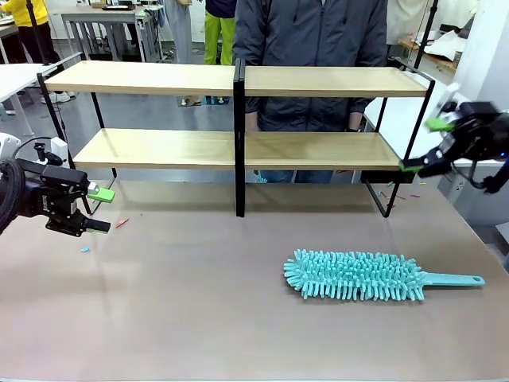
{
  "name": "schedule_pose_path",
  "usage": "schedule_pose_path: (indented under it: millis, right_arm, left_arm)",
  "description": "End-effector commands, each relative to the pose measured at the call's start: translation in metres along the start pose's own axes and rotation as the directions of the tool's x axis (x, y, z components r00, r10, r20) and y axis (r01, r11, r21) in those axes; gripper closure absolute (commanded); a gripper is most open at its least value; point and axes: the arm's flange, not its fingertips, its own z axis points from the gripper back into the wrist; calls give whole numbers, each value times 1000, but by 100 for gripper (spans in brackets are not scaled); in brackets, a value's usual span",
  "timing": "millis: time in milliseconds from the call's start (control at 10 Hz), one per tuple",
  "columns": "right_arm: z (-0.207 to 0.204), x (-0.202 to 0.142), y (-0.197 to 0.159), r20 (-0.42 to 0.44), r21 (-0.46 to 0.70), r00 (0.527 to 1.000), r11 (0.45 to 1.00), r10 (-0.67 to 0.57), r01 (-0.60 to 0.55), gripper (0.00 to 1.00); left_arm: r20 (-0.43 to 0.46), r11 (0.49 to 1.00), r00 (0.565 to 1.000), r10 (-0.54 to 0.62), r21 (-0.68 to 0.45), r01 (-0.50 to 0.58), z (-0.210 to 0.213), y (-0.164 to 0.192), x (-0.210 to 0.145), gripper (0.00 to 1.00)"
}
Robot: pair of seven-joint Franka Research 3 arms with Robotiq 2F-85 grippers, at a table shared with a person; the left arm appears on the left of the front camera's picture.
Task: Clean the shelves.
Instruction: Place the Duster on the table.
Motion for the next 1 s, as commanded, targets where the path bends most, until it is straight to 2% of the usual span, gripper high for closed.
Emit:
schedule_pose_path:
  millis: [0,900]
  right_arm:
    - [6,10,9,-68,66,988,989,135,-130,5]
    - [6,10,9,-68,66,988,989,135,-130,5]
  left_arm:
    - [1,1000,1000,-14,-12,14,0,-1,-1,0]
    - [1,1000,1000,-14,-12,14,0,-1,-1,0]
